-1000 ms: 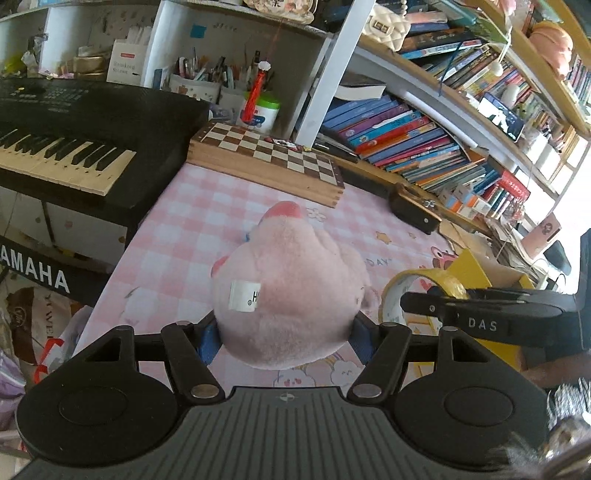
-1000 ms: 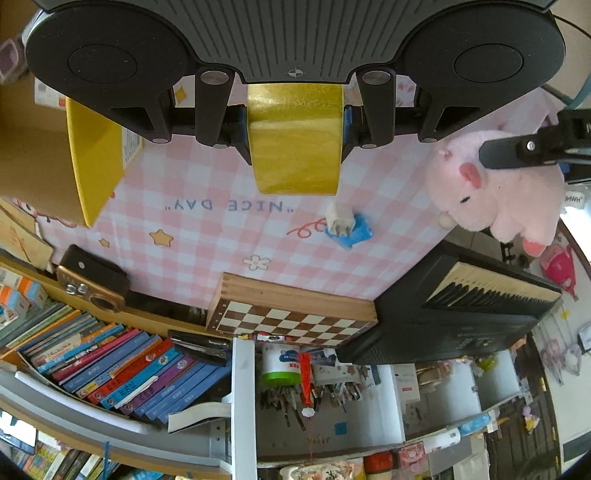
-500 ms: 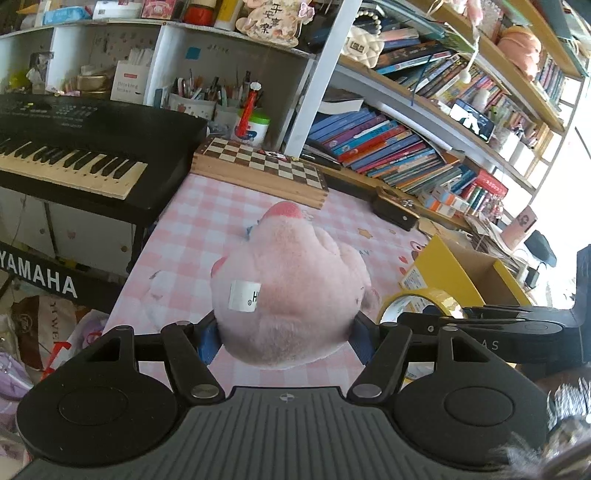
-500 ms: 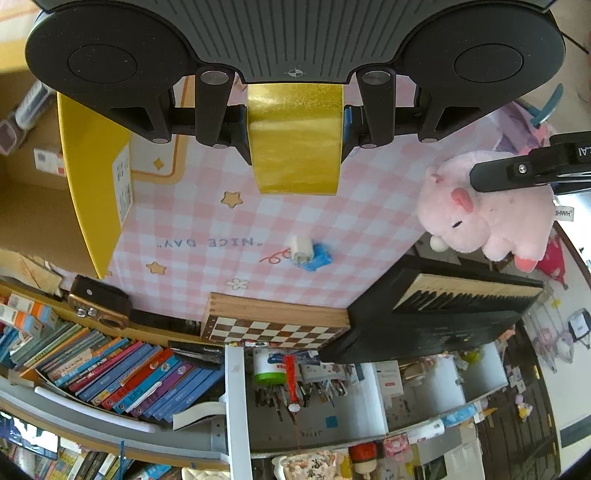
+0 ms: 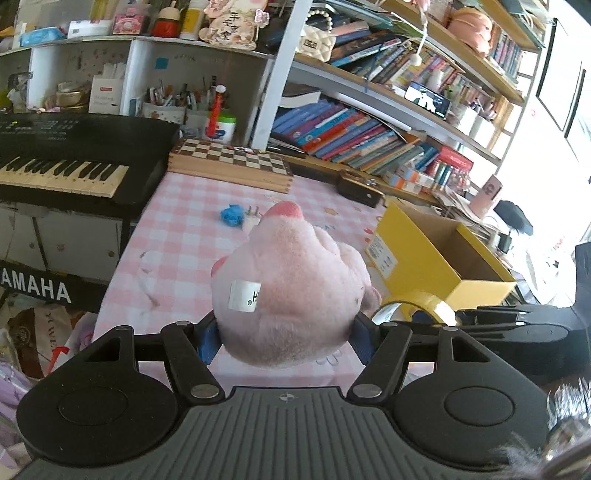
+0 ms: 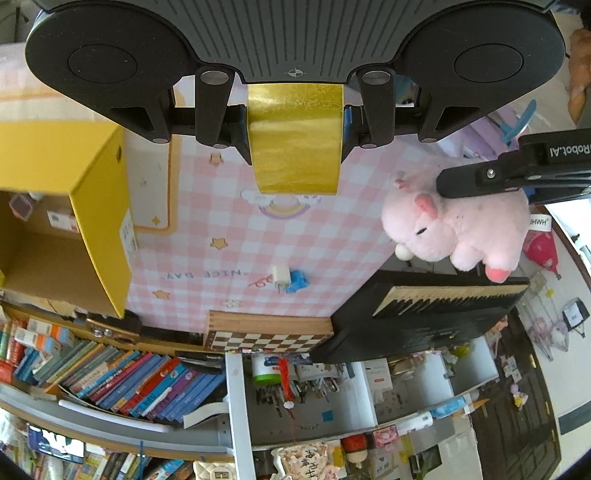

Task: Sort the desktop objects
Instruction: 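Carry the plush pig in the left tool while the right tool carries the tape roll toward the yellow box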

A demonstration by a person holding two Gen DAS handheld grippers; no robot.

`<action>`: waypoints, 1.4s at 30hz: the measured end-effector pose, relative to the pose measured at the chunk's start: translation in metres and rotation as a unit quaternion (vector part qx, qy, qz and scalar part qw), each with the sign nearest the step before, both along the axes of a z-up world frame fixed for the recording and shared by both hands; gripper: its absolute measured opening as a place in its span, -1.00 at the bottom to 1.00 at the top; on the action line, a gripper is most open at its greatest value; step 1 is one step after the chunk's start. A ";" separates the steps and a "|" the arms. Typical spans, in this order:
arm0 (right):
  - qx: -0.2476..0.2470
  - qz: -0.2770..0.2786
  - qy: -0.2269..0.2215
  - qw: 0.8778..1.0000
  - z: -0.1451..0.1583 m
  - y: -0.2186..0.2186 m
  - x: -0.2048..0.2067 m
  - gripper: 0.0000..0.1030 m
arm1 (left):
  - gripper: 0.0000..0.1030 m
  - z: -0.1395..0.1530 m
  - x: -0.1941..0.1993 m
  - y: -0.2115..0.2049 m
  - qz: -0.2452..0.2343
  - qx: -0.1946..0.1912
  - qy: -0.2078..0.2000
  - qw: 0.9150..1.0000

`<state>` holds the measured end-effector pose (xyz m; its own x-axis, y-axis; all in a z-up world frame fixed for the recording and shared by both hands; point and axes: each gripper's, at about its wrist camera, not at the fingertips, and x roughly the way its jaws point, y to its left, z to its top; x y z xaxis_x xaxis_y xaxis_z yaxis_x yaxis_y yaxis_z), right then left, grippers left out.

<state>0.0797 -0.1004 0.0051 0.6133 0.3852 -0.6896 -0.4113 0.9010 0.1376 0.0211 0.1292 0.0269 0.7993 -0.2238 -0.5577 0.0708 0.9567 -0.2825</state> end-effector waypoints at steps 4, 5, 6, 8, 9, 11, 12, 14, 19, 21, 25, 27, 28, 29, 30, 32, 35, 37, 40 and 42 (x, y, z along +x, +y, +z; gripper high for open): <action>0.005 -0.017 0.004 1.000 -0.003 -0.008 -0.020 -0.19 | 0.26 -0.002 -0.012 -0.006 -0.015 -0.002 0.003 1.000; 0.006 -0.022 0.005 1.000 -0.003 -0.011 -0.024 -0.19 | 0.26 -0.002 -0.014 -0.008 -0.020 -0.002 0.004 1.000; 0.007 -0.027 0.006 1.000 -0.004 -0.013 -0.028 -0.19 | 0.26 -0.002 -0.016 -0.009 -0.024 -0.001 0.004 1.000; 0.006 -0.037 0.008 0.999 -0.005 -0.018 -0.035 -0.19 | 0.26 -0.003 -0.020 -0.014 -0.035 -0.002 0.005 0.999; 0.006 -0.043 0.009 0.999 -0.006 -0.020 -0.039 -0.19 | 0.26 -0.003 -0.021 -0.016 -0.040 -0.002 0.006 0.999; 0.006 -0.056 0.009 0.998 -0.007 -0.026 -0.045 -0.19 | 0.26 -0.004 -0.023 -0.021 -0.053 -0.003 0.008 0.999; 0.006 -0.065 0.010 0.998 -0.007 -0.030 -0.049 -0.19 | 0.26 -0.005 -0.023 -0.023 -0.059 -0.003 0.010 0.998; 0.007 -0.080 0.012 0.997 -0.008 -0.037 -0.054 -0.19 | 0.26 -0.006 -0.023 -0.029 -0.073 -0.003 0.014 0.997; 0.005 -0.118 0.017 0.993 -0.009 -0.055 -0.066 -0.19 | 0.26 -0.007 -0.021 -0.042 -0.108 -0.005 0.019 0.994; 0.005 -0.133 0.020 0.991 -0.010 -0.063 -0.071 -0.19 | 0.26 -0.008 -0.021 -0.049 -0.122 -0.005 0.019 0.992; 0.005 -0.160 0.022 0.987 -0.010 -0.077 -0.079 -0.19 | 0.26 -0.008 -0.018 -0.061 -0.148 -0.007 0.019 0.989; 0.003 -0.173 0.022 0.985 -0.010 -0.082 -0.083 -0.19 | 0.26 -0.009 -0.016 -0.067 -0.159 -0.008 0.020 0.987; 0.003 -0.178 0.022 0.984 -0.010 -0.085 -0.084 -0.19 | 0.26 -0.009 -0.015 -0.070 -0.166 -0.008 0.020 0.986; 0.003 -0.184 0.022 0.983 -0.010 -0.087 -0.086 -0.19 | 0.26 -0.009 -0.014 -0.073 -0.171 -0.008 0.021 0.985; 0.003 -0.190 0.022 0.982 -0.011 -0.090 -0.088 -0.19 | 0.26 -0.010 -0.014 -0.075 -0.176 -0.008 0.022 0.984; 0.003 -0.200 0.022 0.980 -0.010 -0.095 -0.091 -0.19 | 0.26 -0.010 -0.012 -0.081 -0.187 -0.008 0.022 0.982; 0.005 -0.215 0.023 0.976 -0.011 -0.103 -0.093 -0.19 | 0.26 -0.010 -0.011 -0.089 -0.202 -0.006 0.021 0.979; 0.005 -0.222 0.024 0.975 -0.011 -0.107 -0.094 -0.19 | 0.26 -0.010 -0.010 -0.095 -0.210 -0.005 0.020 0.977; 0.004 -0.230 0.025 0.973 -0.011 -0.115 -0.094 -0.19 | 0.26 -0.010 -0.006 -0.106 -0.221 -0.005 0.021 0.975; 0.004 -0.235 0.025 0.972 -0.011 -0.121 -0.094 -0.19 | 0.26 -0.010 -0.003 -0.112 -0.228 -0.004 0.021 0.973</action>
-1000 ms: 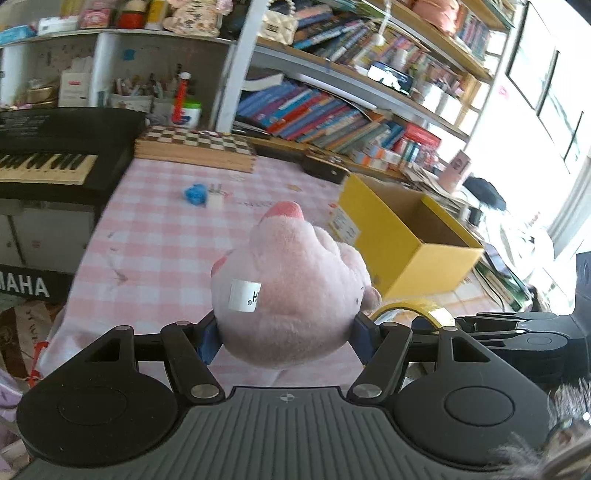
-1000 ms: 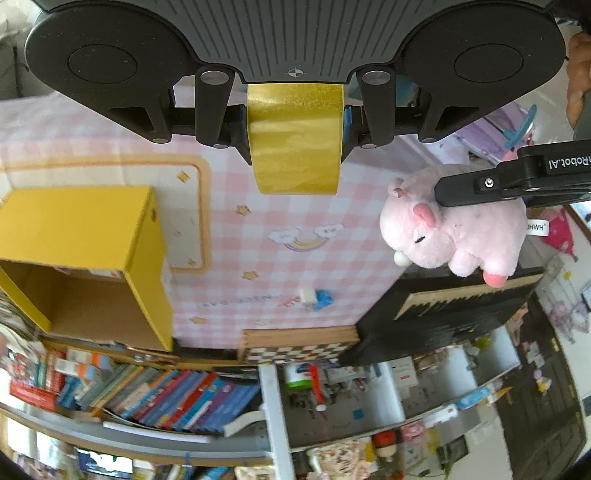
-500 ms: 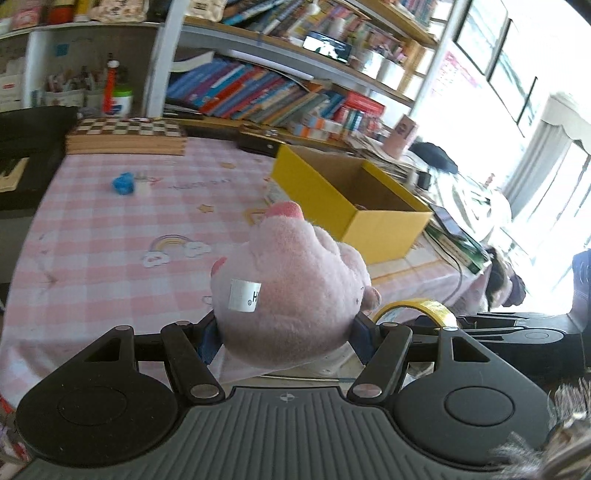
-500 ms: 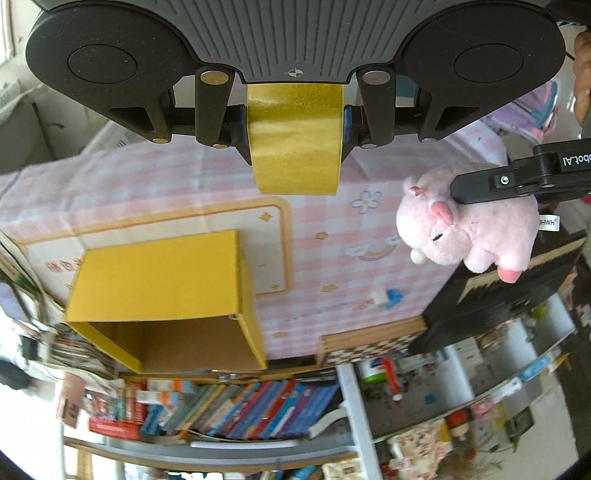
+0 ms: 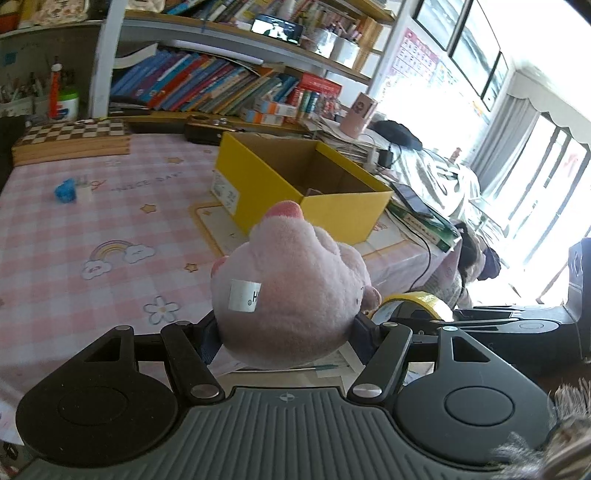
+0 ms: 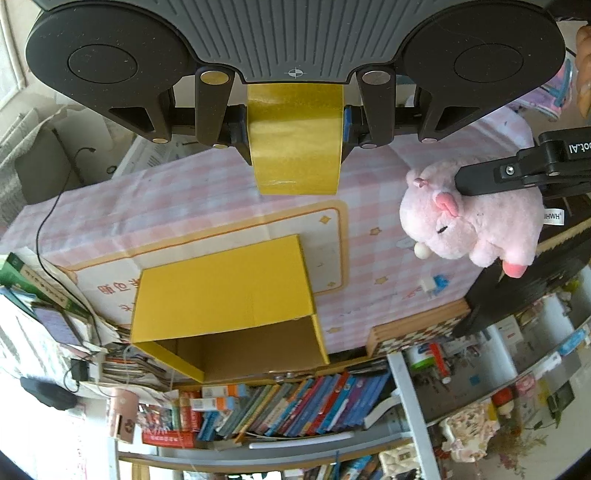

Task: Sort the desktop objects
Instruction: 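Carry the plush pig in the left tool while the right tool carries the tape roll toward the yellow box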

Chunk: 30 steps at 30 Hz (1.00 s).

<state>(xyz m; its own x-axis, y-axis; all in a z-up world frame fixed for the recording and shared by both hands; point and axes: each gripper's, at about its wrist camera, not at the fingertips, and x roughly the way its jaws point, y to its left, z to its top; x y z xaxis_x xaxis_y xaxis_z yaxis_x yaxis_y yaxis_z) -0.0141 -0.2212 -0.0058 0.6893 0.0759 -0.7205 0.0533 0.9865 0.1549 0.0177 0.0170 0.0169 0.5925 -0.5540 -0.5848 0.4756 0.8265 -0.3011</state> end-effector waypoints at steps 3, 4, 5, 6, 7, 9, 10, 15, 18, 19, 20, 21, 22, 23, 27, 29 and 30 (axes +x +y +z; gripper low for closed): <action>0.001 -0.009 0.001 1.000 -0.001 -0.009 0.002 -0.19 | 0.26 0.000 0.004 -0.009 -0.008 0.002 0.000 1.000; 0.001 -0.011 0.002 1.000 -0.001 -0.013 0.004 -0.19 | 0.26 0.000 0.006 -0.011 -0.009 0.002 0.000 1.000; 0.001 -0.012 0.002 1.000 -0.001 -0.015 0.005 -0.19 | 0.26 0.000 0.007 -0.014 -0.010 0.001 0.001 1.000; 0.001 -0.013 0.002 1.000 -0.001 -0.018 0.006 -0.19 | 0.26 0.000 0.010 -0.016 -0.011 0.001 0.001 1.000; 0.002 -0.015 0.002 1.000 -0.001 -0.022 0.008 -0.19 | 0.26 0.000 0.012 -0.020 -0.011 0.001 0.002 1.000; 0.002 -0.017 0.002 1.000 -0.001 -0.028 0.011 -0.19 | 0.26 0.001 0.016 -0.026 -0.012 0.002 0.002 1.000; 0.002 -0.018 0.002 1.000 0.000 -0.031 0.013 -0.19 | 0.26 0.002 0.018 -0.029 -0.013 0.003 0.000 1.000; 0.004 -0.019 -0.001 1.000 0.002 -0.048 0.025 -0.19 | 0.26 0.005 0.028 -0.045 -0.015 0.006 -0.005 1.000; 0.006 -0.017 -0.005 1.000 0.003 -0.058 0.034 -0.19 | 0.26 0.008 0.035 -0.054 -0.013 0.008 -0.008 1.000; 0.007 -0.015 -0.006 1.000 0.004 -0.062 0.037 -0.19 | 0.26 0.008 0.037 -0.057 -0.013 0.009 -0.009 1.000; 0.007 -0.015 -0.007 1.000 0.004 -0.065 0.039 -0.19 | 0.26 0.009 0.039 -0.061 -0.013 0.010 -0.011 1.000; 0.008 -0.014 -0.008 1.000 0.005 -0.068 0.042 -0.19 | 0.26 0.010 0.040 -0.064 -0.013 0.011 -0.013 1.000; 0.010 -0.013 -0.010 1.000 0.005 -0.072 0.044 -0.19 | 0.26 0.012 0.042 -0.067 -0.013 0.012 -0.016 1.000; 0.011 -0.012 -0.011 1.000 0.006 -0.076 0.047 -0.19 | 0.26 0.013 0.043 -0.071 -0.013 0.014 -0.019 1.000; 0.015 -0.008 -0.019 1.000 0.010 -0.089 0.060 -0.19 | 0.26 0.018 0.050 -0.085 -0.011 0.018 -0.031 0.999; 0.015 -0.003 -0.025 1.000 0.013 -0.095 0.067 -0.19 | 0.26 0.021 0.054 -0.091 -0.007 0.018 -0.038 0.999; 0.015 0.000 -0.028 1.000 0.015 -0.098 0.072 -0.19 | 0.26 0.022 0.056 -0.094 -0.005 0.018 -0.041 0.999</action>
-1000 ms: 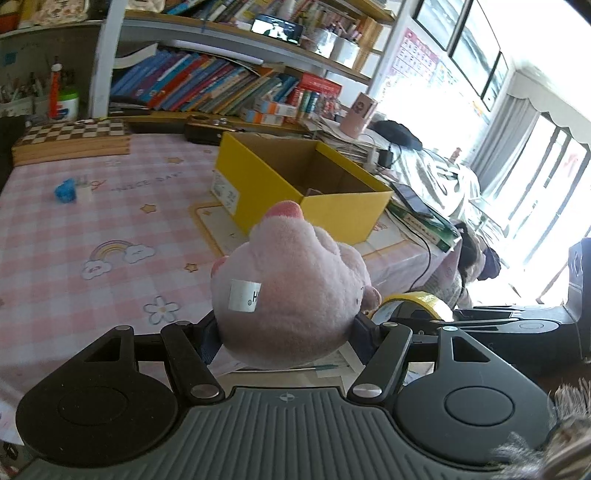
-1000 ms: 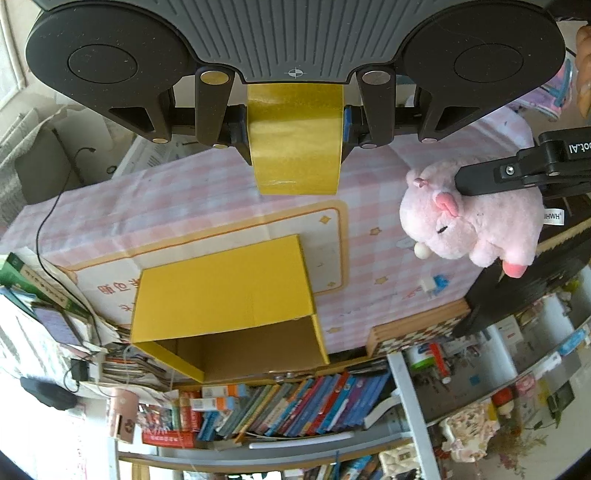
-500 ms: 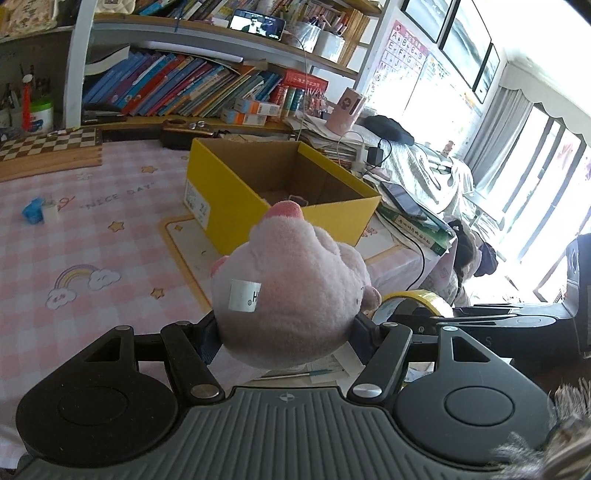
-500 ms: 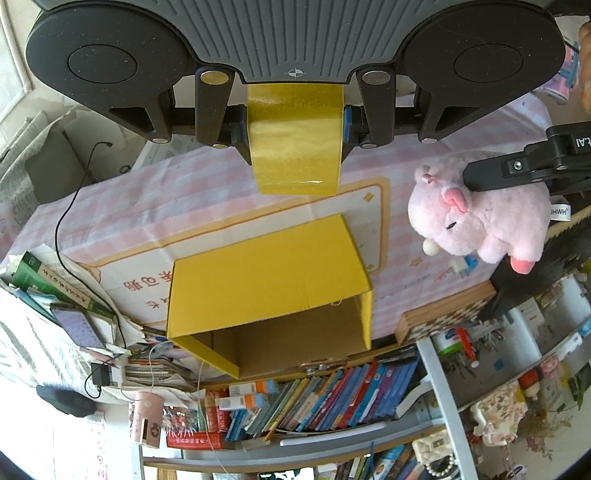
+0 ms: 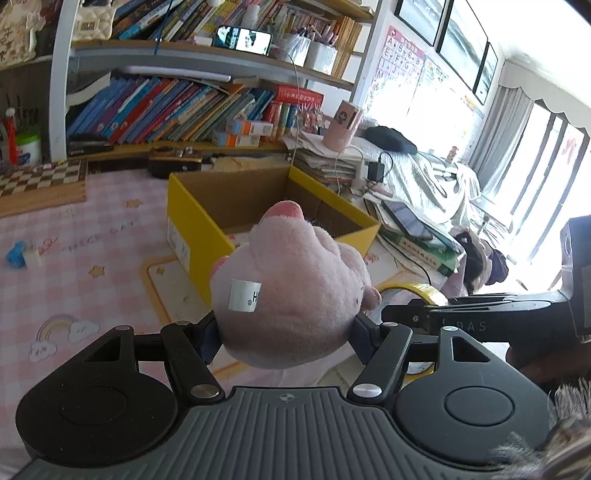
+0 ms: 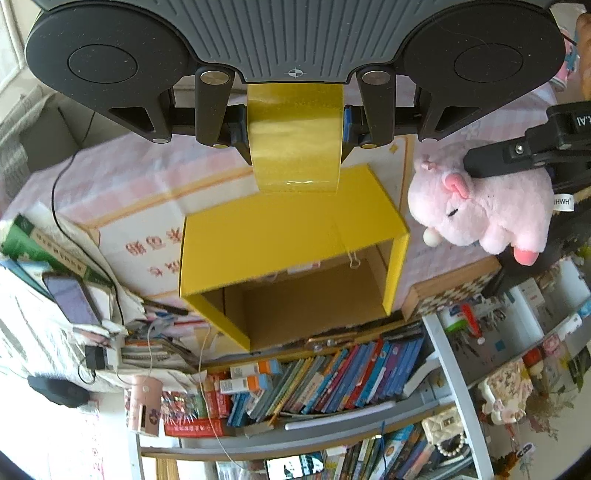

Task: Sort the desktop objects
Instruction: 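Carry the plush pig in the left tool while the right tool carries the tape roll toward the yellow box, then open the left tool to drop the pig into the box while the right tool lowers the tape roll inside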

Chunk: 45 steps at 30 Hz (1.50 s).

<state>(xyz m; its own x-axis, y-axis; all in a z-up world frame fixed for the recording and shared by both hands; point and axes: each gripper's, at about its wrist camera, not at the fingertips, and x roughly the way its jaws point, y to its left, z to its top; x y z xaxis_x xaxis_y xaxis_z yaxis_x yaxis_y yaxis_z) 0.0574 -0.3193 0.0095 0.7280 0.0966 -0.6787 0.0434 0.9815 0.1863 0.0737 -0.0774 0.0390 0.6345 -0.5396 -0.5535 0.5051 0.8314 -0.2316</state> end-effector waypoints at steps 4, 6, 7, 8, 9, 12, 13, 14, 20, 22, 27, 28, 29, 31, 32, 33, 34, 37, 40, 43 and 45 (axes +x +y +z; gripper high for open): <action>-0.004 0.016 -0.016 1.000 0.009 -0.012 0.019 -0.19 | 0.26 0.004 0.010 -0.012 0.015 -0.004 -0.014 1.000; -0.006 0.026 -0.025 0.999 0.014 -0.018 0.029 -0.19 | 0.26 0.005 0.015 -0.018 0.023 -0.004 -0.019 1.000; -0.006 0.030 -0.028 0.999 0.016 -0.020 0.033 -0.19 | 0.26 0.006 0.018 -0.021 0.028 -0.005 -0.021 0.999; -0.006 0.035 -0.032 0.999 0.018 -0.023 0.037 -0.19 | 0.26 0.006 0.022 -0.024 0.032 -0.005 -0.022 0.999; -0.007 0.040 -0.035 0.999 0.020 -0.026 0.041 -0.19 | 0.26 0.006 0.025 -0.027 0.037 -0.006 -0.024 0.999; -0.012 0.056 -0.045 0.997 0.025 -0.033 0.056 -0.19 | 0.26 0.009 0.036 -0.036 0.049 -0.006 -0.030 0.998; -0.014 0.062 -0.048 0.997 0.027 -0.035 0.062 -0.19 | 0.26 0.010 0.040 -0.039 0.053 -0.005 -0.033 0.998; -0.016 0.066 -0.050 0.996 0.028 -0.037 0.067 -0.19 | 0.26 0.011 0.045 -0.042 0.056 -0.005 -0.035 0.998; -0.027 0.091 -0.067 0.993 0.034 -0.050 0.101 -0.19 | 0.27 0.013 0.075 -0.061 0.075 0.010 -0.047 0.996; -0.026 0.097 -0.071 0.992 0.035 -0.054 0.114 -0.19 | 0.27 0.009 0.087 -0.070 0.080 0.031 -0.051 0.995; -0.024 0.112 -0.071 0.991 0.031 -0.060 0.145 -0.19 | 0.27 -0.006 0.117 -0.093 0.072 0.091 -0.052 0.992; -0.027 0.117 -0.070 0.990 0.029 -0.059 0.151 -0.19 | 0.27 -0.009 0.122 -0.096 0.069 0.101 -0.051 0.991; -0.030 0.121 -0.069 0.990 0.027 -0.058 0.157 -0.19 | 0.27 -0.012 0.127 -0.100 0.066 0.110 -0.049 0.990; -0.038 0.132 -0.064 0.988 0.022 -0.054 0.170 -0.19 | 0.27 -0.020 0.136 -0.107 0.064 0.128 -0.044 0.989; -0.043 0.137 -0.061 0.988 0.019 -0.052 0.175 -0.19 | 0.28 -0.024 0.141 -0.111 0.062 0.138 -0.040 0.988; -0.048 0.143 -0.058 0.987 0.016 -0.049 0.182 -0.19 | 0.28 -0.029 0.147 -0.116 0.060 0.151 -0.034 0.986; -0.052 0.148 -0.054 0.986 0.013 -0.047 0.187 -0.19 | 0.29 -0.034 0.153 -0.120 0.059 0.162 -0.028 0.985; -0.059 0.164 -0.043 0.984 0.004 -0.039 0.204 -0.19 | 0.33 -0.045 0.162 -0.127 0.061 0.176 -0.024 0.982; -0.068 0.175 -0.025 0.982 -0.007 -0.032 0.222 -0.19 | 0.39 -0.047 0.167 -0.133 0.066 0.191 -0.021 0.979; -0.069 0.187 0.002 0.980 -0.020 -0.026 0.240 -0.19 | 0.52 -0.046 0.169 -0.136 0.070 0.199 -0.029 0.977; -0.075 0.194 0.016 0.978 -0.027 -0.023 0.248 -0.19 | 0.69 -0.043 0.165 -0.136 0.076 0.205 -0.046 0.975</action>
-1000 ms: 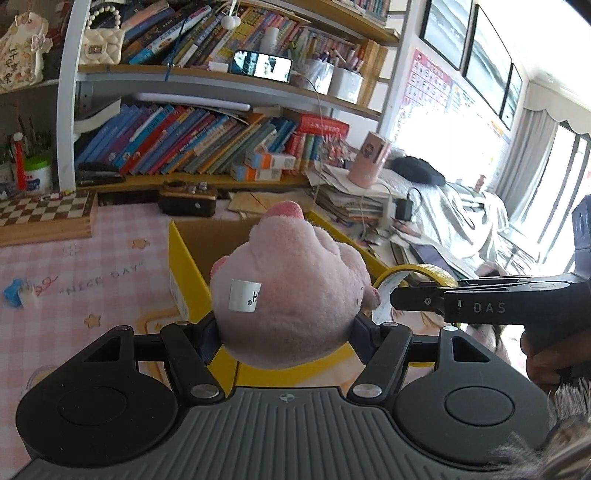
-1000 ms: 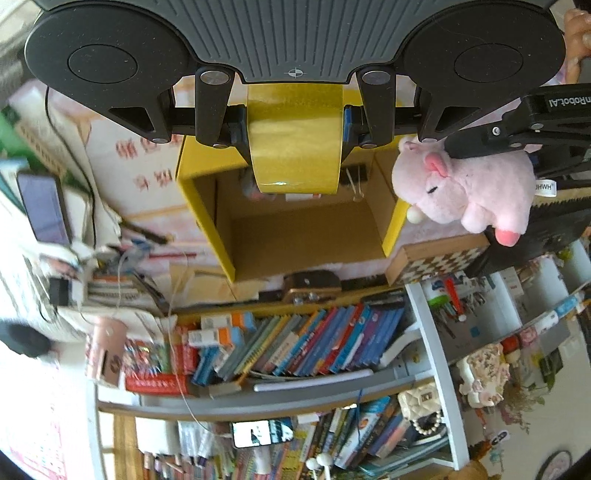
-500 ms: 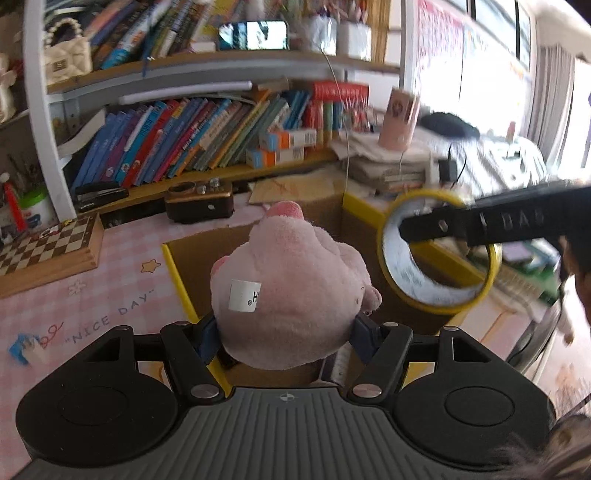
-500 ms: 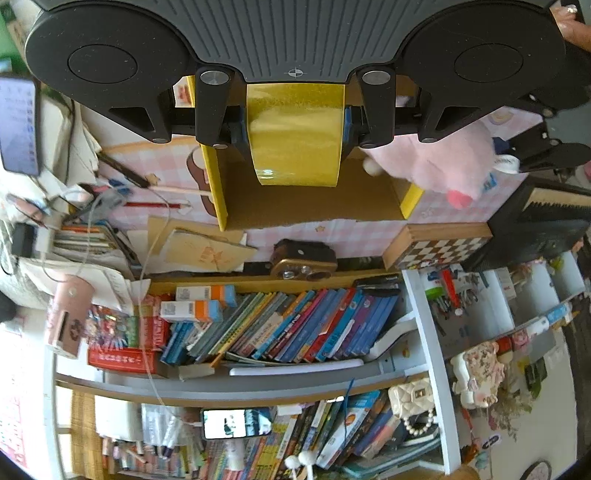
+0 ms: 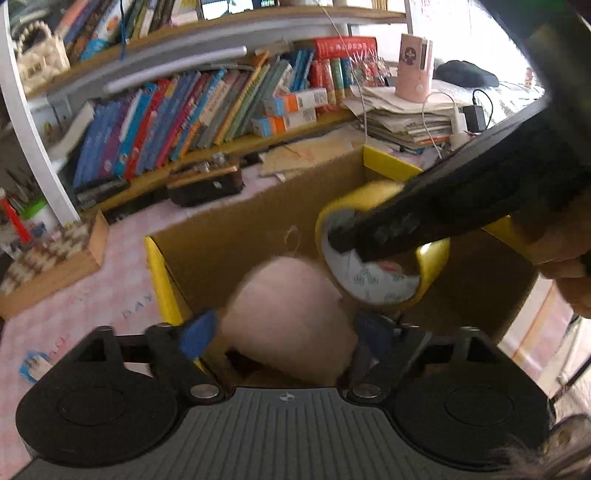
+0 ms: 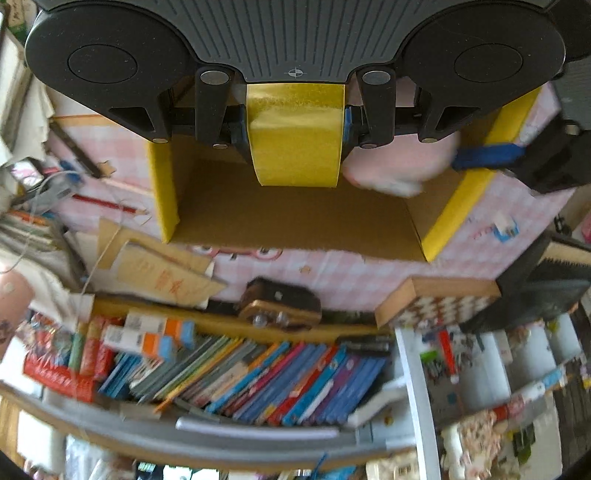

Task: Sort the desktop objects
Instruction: 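Open the left tool to drop the pig into the box while the right tool lowers the tape roll inside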

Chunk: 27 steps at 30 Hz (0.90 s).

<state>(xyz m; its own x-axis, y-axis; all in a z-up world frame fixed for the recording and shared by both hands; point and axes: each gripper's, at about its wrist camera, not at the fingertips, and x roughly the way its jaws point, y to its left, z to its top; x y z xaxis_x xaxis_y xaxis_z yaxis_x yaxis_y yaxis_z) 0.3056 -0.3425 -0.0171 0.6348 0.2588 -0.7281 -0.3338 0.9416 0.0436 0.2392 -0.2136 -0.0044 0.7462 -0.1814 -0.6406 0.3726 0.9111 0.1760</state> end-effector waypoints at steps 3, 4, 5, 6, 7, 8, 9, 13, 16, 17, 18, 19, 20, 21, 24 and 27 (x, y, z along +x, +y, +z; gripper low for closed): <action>-0.010 0.017 -0.002 1.000 -0.003 0.007 0.008 -0.19 | 0.76 0.008 -0.006 0.002 -0.001 0.004 -0.023 1.000; -0.012 0.020 -0.001 1.000 -0.003 0.008 0.010 -0.19 | 0.77 0.011 -0.009 0.003 0.001 0.004 -0.030 1.000; -0.015 0.023 -0.001 1.000 -0.003 0.011 0.012 -0.19 | 0.78 0.013 -0.011 0.004 0.002 0.003 -0.033 0.999; -0.019 0.027 -0.002 0.999 -0.003 0.013 0.015 -0.19 | 0.78 0.015 -0.014 0.006 0.005 0.001 -0.036 0.999; -0.022 0.030 -0.001 0.999 -0.003 0.016 0.018 -0.19 | 0.78 0.017 -0.019 0.008 0.008 -0.002 -0.040 0.999; -0.024 0.033 0.001 0.999 -0.003 0.019 0.019 -0.19 | 0.78 0.019 -0.024 0.011 0.010 -0.006 -0.043 0.999; -0.027 0.037 0.003 0.999 -0.004 0.022 0.021 -0.19 | 0.78 0.021 -0.028 0.013 0.013 -0.009 -0.046 0.999; -0.042 0.050 0.001 0.998 -0.009 0.034 0.027 -0.18 | 0.78 0.027 -0.045 0.027 0.031 -0.030 -0.046 0.998; -0.046 0.048 -0.005 0.998 -0.010 0.039 0.028 -0.15 | 0.78 0.030 -0.052 0.037 0.052 -0.050 -0.039 0.997; -0.047 0.046 -0.009 0.998 -0.010 0.040 0.028 -0.03 | 0.78 0.031 -0.055 0.040 0.058 -0.056 -0.037 0.996; -0.049 0.044 -0.016 0.998 -0.008 0.041 0.026 0.07 | 0.78 0.032 -0.056 0.043 0.064 -0.062 -0.035 0.995; -0.050 0.041 -0.022 0.998 -0.006 0.041 0.024 0.27 | 0.78 0.033 -0.059 0.047 0.071 -0.069 -0.035 0.994; -0.048 0.041 -0.029 0.998 -0.003 0.041 0.020 0.41 | 0.78 0.035 -0.061 0.050 0.077 -0.075 -0.035 0.994; -0.045 0.041 -0.034 0.998 0.000 0.042 0.018 0.46 | 0.79 0.037 -0.063 0.053 0.082 -0.082 -0.036 0.993; -0.041 0.042 -0.051 0.997 0.010 0.041 0.007 0.64 | 0.79 0.041 -0.070 0.060 0.092 -0.099 -0.037 0.990; -0.039 0.036 -0.072 0.996 0.020 0.039 -0.008 0.68 | 0.79 0.043 -0.076 0.067 0.097 -0.112 -0.038 0.988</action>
